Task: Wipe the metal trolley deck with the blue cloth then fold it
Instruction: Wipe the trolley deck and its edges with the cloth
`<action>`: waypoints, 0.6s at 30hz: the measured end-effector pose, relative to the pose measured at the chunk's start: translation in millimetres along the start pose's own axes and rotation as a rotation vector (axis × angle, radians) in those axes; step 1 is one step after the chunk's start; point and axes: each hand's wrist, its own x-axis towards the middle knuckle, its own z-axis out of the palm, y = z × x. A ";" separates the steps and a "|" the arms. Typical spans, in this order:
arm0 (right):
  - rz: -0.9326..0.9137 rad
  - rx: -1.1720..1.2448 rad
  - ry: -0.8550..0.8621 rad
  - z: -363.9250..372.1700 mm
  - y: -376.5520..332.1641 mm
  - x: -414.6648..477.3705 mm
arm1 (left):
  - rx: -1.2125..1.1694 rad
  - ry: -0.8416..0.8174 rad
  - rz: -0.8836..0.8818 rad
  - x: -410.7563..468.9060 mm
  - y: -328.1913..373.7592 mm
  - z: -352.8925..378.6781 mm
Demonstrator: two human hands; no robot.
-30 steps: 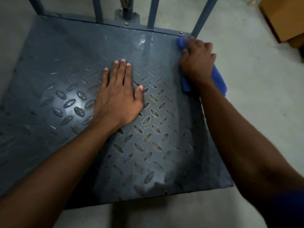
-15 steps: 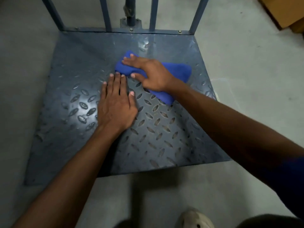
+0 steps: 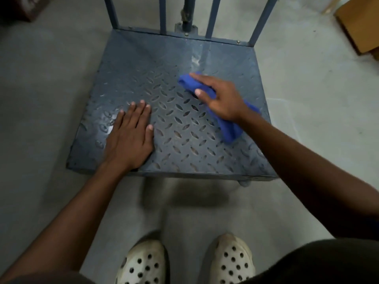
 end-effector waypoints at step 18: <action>-0.460 0.031 -0.306 44.8 -42.1 -28.2 | -0.099 0.060 0.067 81.8 -38.9 -16.1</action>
